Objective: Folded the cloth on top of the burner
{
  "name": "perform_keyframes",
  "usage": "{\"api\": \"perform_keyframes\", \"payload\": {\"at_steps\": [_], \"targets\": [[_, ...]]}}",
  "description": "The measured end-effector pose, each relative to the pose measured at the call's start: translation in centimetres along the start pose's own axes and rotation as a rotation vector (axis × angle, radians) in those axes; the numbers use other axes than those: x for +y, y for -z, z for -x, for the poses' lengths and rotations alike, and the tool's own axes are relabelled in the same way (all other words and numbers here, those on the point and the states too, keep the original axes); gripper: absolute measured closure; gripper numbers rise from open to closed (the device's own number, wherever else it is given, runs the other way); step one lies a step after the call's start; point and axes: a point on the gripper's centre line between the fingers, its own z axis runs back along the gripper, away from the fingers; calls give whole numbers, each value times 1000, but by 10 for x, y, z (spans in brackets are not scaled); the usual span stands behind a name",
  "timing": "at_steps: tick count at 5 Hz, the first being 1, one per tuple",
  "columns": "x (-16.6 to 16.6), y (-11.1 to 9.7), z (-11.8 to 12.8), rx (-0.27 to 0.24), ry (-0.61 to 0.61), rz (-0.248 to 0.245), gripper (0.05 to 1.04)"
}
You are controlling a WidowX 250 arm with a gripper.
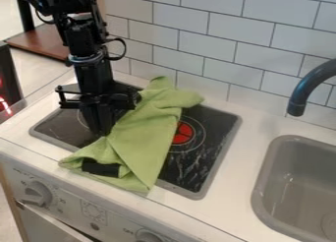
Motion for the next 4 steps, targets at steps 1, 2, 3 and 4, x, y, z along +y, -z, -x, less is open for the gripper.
{"api": "perform_keyframes", "payload": {"at_steps": [1,2,3,4], "targets": [[1,0,1,5,-11,-7,602],[2,0,2,10,-14,-16,290],[1,0,3,22,-12,-25,68],[0,0,6,40,-2,-31,75]]}}
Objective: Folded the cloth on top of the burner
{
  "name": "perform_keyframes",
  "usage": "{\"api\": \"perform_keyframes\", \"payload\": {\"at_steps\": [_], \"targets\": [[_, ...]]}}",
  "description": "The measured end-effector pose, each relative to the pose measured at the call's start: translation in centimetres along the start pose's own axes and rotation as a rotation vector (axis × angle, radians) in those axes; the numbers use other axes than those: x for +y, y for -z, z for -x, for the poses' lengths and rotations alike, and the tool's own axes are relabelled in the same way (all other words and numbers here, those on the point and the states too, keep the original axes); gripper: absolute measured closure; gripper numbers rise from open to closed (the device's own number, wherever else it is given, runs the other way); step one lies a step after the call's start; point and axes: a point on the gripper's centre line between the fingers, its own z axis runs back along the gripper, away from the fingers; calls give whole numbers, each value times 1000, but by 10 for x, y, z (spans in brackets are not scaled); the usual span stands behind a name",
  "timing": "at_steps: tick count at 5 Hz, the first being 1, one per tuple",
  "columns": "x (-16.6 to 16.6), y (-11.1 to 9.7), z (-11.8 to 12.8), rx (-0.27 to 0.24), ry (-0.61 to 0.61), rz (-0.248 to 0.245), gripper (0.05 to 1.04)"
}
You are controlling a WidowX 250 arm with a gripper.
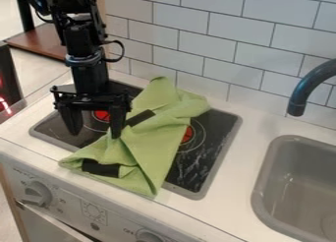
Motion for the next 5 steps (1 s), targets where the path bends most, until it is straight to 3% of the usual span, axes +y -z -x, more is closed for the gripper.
{"api": "perform_keyframes", "payload": {"at_steps": [1,2,3,5], "targets": [[-6,-4,0,23,10,9,83],[-20,-22,-5,46,27,38,83],[-37,-53,-8,-21,76,41,83],[-41,-62,-13,-21,105,41,83]]}}
